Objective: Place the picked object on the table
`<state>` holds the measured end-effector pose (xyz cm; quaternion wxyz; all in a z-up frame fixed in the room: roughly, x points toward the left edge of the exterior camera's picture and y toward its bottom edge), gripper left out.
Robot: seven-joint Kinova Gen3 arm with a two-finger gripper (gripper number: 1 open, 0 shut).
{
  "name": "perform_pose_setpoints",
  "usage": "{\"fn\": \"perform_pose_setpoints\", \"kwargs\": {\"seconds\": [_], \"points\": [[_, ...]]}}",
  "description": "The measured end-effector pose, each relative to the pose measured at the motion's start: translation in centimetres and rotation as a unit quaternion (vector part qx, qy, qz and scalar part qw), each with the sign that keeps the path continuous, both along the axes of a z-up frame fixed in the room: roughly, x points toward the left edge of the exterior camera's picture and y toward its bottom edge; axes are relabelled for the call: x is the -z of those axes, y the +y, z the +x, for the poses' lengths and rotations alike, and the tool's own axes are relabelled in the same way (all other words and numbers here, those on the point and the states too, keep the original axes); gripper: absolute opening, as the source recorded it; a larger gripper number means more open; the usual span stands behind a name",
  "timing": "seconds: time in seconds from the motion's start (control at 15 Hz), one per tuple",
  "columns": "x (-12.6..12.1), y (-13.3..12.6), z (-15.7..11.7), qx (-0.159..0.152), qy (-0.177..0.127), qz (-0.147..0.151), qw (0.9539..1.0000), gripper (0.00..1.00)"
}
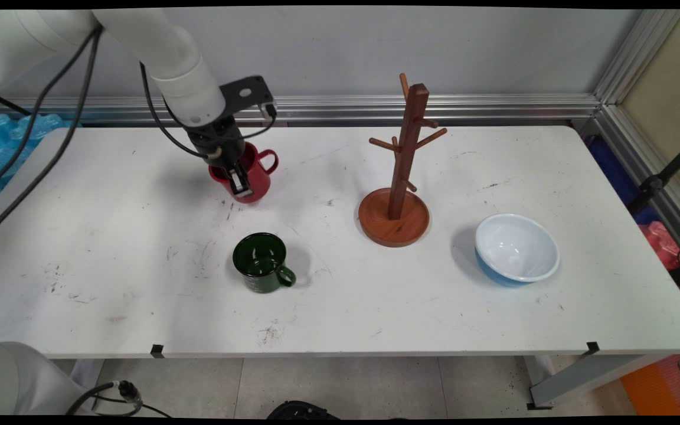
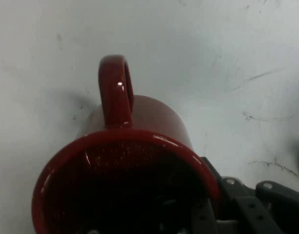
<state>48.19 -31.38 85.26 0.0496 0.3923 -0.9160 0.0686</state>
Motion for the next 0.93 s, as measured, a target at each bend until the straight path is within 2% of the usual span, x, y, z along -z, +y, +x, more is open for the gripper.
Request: {"fn": "perform_pose_setpoints", "kwargs": {"seconds": [0.47,0.93], "points": [[2.4,-0.6,-1.2,-0.005,0.001,0.024,0.9997,0.0],[3.3,-1.2,-1.6,-0.007,0.004,0.028,0.9996,0.0]]}}
